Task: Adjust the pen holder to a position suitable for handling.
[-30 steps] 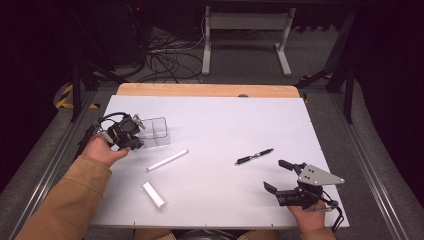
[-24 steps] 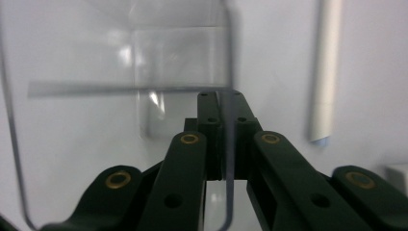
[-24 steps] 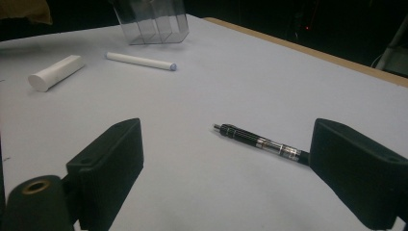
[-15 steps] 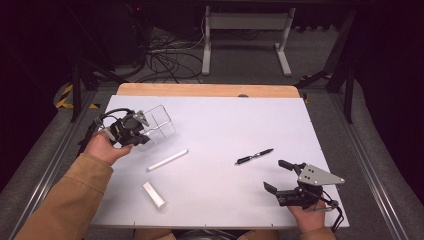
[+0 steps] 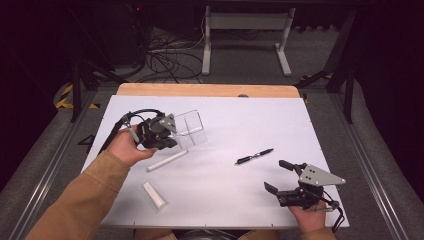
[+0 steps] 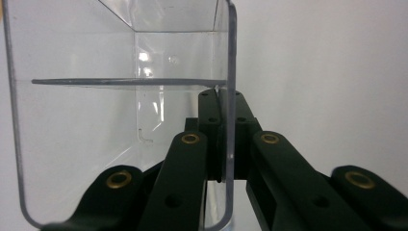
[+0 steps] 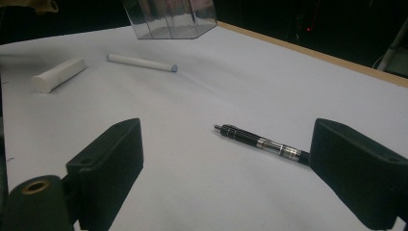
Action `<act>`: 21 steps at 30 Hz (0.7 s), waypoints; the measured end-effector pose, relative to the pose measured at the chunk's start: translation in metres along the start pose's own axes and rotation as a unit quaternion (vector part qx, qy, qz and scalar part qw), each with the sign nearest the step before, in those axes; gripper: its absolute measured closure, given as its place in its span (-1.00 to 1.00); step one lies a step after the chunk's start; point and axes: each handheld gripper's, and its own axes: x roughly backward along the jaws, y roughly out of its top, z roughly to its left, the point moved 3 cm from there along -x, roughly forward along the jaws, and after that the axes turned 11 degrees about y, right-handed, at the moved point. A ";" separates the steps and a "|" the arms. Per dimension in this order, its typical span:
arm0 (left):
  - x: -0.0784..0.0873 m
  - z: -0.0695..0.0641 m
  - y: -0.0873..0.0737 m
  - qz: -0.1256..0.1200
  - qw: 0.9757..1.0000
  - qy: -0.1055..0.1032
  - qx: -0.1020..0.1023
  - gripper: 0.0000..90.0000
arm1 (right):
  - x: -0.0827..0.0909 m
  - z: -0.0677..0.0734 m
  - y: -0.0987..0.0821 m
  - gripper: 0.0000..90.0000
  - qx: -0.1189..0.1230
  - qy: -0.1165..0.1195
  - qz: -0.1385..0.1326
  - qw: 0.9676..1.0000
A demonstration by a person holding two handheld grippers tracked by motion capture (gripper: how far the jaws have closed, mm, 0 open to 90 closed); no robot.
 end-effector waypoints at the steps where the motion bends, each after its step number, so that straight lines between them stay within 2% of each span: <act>1: -0.001 -0.003 0.004 0.000 1.000 -0.006 -0.009 0.96 | 0.000 0.000 0.000 -0.72 0.000 0.000 0.000 1.000; 2: -0.004 -0.008 0.010 -0.003 1.000 -0.019 -0.018 0.96 | 0.000 0.000 0.000 -0.72 0.001 0.000 -0.001 1.000; 3: -0.004 -0.008 0.010 -0.003 1.000 -0.019 -0.018 0.96 | 0.000 0.000 0.000 -0.72 0.001 0.000 -0.001 1.000; 4: -0.009 -0.015 0.017 -0.005 0.999 -0.035 -0.033 0.96 | 0.000 0.000 0.000 -0.72 0.000 0.000 0.000 1.000; 5: -0.009 -0.015 0.017 -0.005 0.999 -0.035 -0.033 0.96 | 0.000 0.000 0.000 -0.72 0.000 0.000 0.000 1.000; 9: -0.021 -0.026 0.028 0.009 0.996 -0.056 -0.063 0.96 | 0.001 0.000 0.000 -0.72 0.000 -0.001 0.000 1.000; 10: -0.024 -0.029 0.029 0.011 0.996 -0.060 -0.064 0.96 | 0.001 0.000 0.000 -0.72 0.000 -0.001 0.000 1.000; 11: -0.029 -0.033 0.032 0.018 0.995 -0.068 -0.073 0.96 | 0.001 -0.001 0.000 -0.72 -0.001 -0.001 -0.001 1.000; 16: -0.034 -0.039 0.034 0.023 0.993 -0.078 -0.087 0.95 | 0.001 -0.001 0.000 -0.72 -0.001 0.000 -0.003 1.000; 21: -0.037 -0.045 0.035 0.027 0.990 -0.093 -0.105 0.95 | 0.001 -0.001 -0.001 -0.72 -0.002 0.002 -0.004 1.000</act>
